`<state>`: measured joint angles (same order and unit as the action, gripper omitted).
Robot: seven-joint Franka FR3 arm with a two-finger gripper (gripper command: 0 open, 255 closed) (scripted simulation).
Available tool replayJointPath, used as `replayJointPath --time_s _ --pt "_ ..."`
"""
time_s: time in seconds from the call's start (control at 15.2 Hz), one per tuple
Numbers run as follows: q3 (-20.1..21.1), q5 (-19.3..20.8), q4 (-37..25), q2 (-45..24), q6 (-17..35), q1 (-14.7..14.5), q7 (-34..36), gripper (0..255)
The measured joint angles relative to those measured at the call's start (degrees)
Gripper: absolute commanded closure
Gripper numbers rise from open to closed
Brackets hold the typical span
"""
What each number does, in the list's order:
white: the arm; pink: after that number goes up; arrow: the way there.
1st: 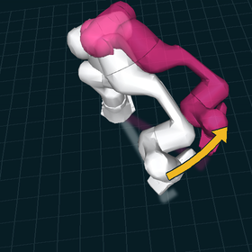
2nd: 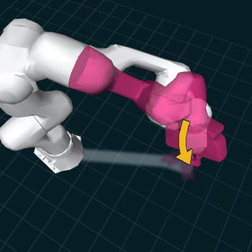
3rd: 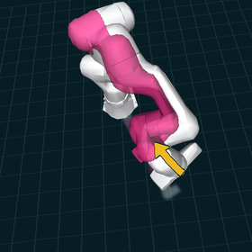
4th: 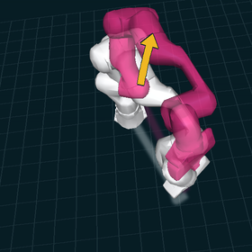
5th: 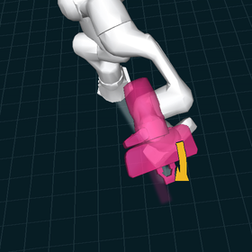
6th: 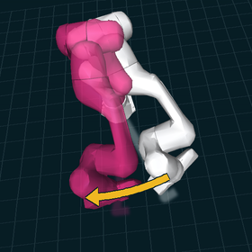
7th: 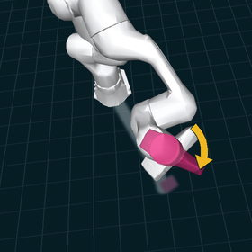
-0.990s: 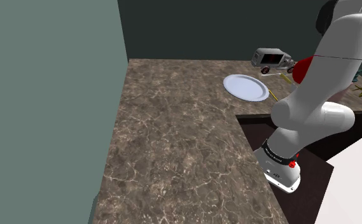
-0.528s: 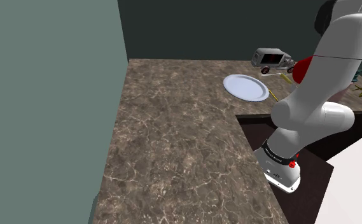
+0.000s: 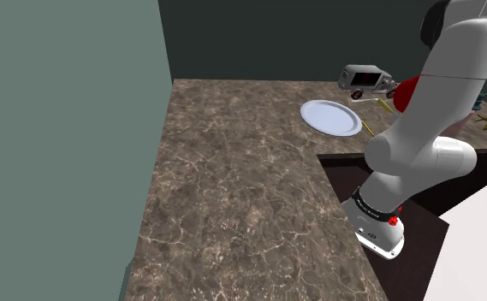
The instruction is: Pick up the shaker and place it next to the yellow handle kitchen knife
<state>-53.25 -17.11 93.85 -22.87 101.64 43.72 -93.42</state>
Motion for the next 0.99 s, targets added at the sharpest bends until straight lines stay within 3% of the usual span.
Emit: replayJointPath --time_s 0.99 --pt "2.15 -3.49 6.56 -3.78 9.00 0.88 -2.10 255"
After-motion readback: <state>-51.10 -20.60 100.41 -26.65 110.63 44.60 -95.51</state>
